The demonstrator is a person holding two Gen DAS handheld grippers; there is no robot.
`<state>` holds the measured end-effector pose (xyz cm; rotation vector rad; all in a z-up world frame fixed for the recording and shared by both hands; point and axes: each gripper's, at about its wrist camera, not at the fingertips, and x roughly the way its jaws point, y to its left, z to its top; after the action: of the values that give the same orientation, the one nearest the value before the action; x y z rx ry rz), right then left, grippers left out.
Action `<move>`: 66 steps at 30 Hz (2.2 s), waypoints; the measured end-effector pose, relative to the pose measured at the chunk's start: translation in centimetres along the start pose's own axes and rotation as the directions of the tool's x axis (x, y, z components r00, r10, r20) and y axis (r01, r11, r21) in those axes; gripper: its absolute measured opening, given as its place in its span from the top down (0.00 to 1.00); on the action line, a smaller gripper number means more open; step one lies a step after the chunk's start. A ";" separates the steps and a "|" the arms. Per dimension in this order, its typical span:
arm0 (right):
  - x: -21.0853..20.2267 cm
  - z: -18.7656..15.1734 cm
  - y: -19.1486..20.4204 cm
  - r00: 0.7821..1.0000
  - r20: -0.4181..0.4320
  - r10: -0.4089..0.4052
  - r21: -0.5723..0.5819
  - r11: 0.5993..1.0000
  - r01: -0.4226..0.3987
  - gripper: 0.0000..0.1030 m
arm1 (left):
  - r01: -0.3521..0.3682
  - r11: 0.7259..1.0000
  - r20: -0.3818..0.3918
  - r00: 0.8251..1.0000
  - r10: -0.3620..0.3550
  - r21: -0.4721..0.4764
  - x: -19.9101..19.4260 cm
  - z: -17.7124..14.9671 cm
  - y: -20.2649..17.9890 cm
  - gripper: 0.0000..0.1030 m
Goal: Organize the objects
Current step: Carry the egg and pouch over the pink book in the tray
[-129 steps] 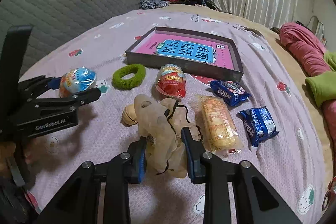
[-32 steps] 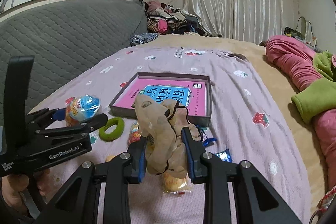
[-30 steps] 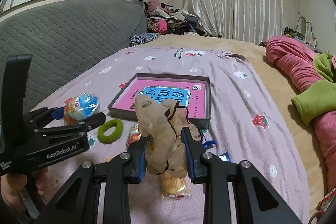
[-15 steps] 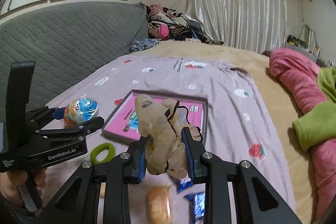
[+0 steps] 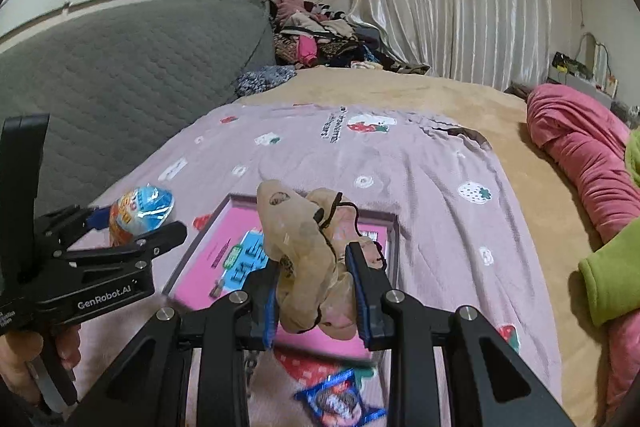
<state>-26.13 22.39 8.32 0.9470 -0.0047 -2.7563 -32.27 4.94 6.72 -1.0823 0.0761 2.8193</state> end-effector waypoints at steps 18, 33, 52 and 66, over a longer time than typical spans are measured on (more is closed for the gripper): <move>10.8 1.5 -1.5 1.000 -0.022 -0.020 0.071 0.997 0.022 0.71 | 0.030 0.999 -0.065 0.997 -0.031 -0.026 10.1 2.6 -0.6 0.33; 17.0 -1.3 -4.6 0.992 -0.058 -0.115 0.052 0.992 0.118 0.71 | -0.026 1.000 -0.155 0.988 0.028 0.014 18.7 1.0 -0.9 0.33; 19.6 -2.8 -4.5 0.980 -0.170 -0.102 0.040 0.993 0.111 0.64 | -0.023 0.999 -0.253 0.967 0.013 -0.035 21.8 0.1 -0.7 0.32; 17.8 -2.1 -3.9 0.987 -0.131 -0.095 0.046 0.994 0.102 0.36 | -0.005 0.997 -0.243 0.970 -0.014 -0.077 20.5 0.7 0.6 0.22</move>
<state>-39.32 22.55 -4.40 1.1676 -0.0097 -2.7912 -47.92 6.32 -6.54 -1.4393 -0.0131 2.6902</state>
